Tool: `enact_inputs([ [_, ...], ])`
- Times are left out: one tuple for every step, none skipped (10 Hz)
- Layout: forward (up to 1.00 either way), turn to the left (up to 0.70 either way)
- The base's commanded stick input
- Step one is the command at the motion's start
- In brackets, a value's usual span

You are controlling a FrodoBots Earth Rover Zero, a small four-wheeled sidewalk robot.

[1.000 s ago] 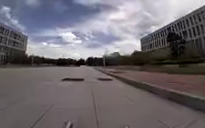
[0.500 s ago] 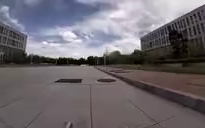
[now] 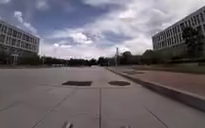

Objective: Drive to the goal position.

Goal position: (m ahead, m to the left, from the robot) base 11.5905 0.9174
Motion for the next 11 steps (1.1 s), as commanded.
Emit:
enact_inputs([
  [1.0, 0.0],
  [1.0, -0.09],
  [1.0, -0.23],
  [1.0, -0.26],
  [1.0, -0.07],
  [1.0, 0.0],
  [1.0, 0.0],
  [1.0, 0.0],
  [1.0, 0.0],
  [1.0, 0.0],
  [1.0, 0.0],
])
